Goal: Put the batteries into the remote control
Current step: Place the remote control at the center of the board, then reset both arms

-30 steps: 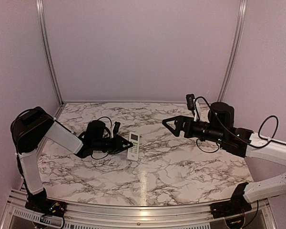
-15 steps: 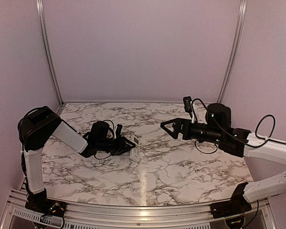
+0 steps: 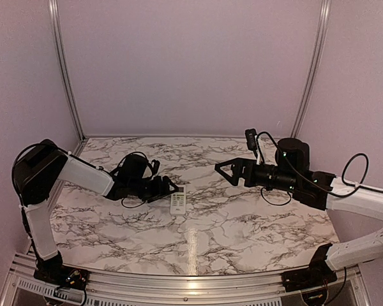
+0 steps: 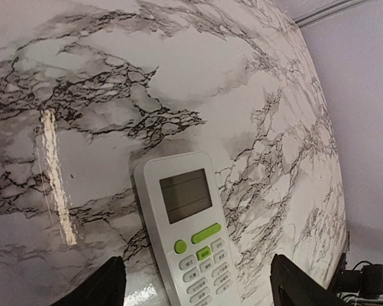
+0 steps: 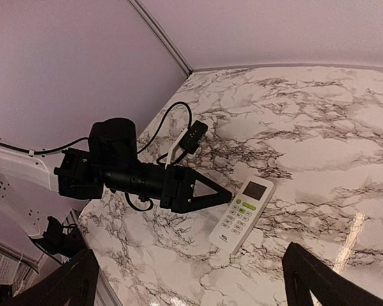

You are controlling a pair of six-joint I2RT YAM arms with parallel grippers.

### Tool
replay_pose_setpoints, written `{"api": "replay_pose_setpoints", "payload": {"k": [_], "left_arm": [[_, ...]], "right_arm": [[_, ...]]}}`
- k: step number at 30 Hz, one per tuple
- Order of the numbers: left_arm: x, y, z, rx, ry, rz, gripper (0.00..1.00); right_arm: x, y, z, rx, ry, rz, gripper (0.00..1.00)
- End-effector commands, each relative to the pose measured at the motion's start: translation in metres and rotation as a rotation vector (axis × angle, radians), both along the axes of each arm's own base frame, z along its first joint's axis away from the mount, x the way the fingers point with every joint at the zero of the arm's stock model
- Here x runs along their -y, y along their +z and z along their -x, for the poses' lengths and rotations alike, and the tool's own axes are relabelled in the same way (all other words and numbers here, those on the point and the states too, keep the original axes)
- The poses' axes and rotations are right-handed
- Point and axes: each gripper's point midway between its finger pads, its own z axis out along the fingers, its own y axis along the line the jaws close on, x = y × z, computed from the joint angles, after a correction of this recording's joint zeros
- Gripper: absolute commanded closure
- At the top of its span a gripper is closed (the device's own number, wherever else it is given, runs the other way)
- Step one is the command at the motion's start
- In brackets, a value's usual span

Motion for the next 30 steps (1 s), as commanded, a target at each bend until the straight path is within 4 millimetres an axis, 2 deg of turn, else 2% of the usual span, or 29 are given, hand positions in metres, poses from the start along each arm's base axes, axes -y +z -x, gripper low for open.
{"api": "replay_pose_setpoints", "payload": {"k": [1,2,6,9,13,15,19,25,30], "left_arm": [[-0.022,0.023,-0.009,0.106,0.037,-0.145,0.05],[-0.026,0.032,-0.01,0.136,0.038,-0.157,0.02],[-0.042,0.069,-0.011,0.249,0.046,-0.224,0.01],[-0.064,0.094,-0.013,0.293,0.095,-0.319,0.01],[-0.088,0.109,-0.011,0.302,0.139,-0.352,0.01],[-0.101,0.111,-0.008,0.318,0.165,-0.362,0.01],[-0.119,0.099,0.0,0.312,0.201,-0.388,0.01],[-0.127,0.076,0.012,0.286,0.21,-0.39,0.01],[-0.126,0.075,0.014,0.284,0.207,-0.368,0.01]], "right_arm": [[0.006,-0.01,-0.006,0.011,-0.021,0.053,0.01],[0.007,-0.011,-0.006,0.018,-0.024,0.063,0.01],[0.011,-0.014,-0.009,0.052,-0.021,0.086,0.01],[0.012,-0.018,-0.012,0.098,-0.007,0.122,0.01],[0.015,-0.034,-0.018,0.126,-0.013,0.183,0.01],[0.016,-0.044,-0.02,0.127,-0.006,0.198,0.01],[0.023,-0.072,-0.028,0.079,0.002,0.2,0.01],[0.038,-0.109,-0.036,0.016,-0.007,0.18,0.01],[0.046,-0.117,-0.038,-0.001,-0.011,0.158,0.01]]}}
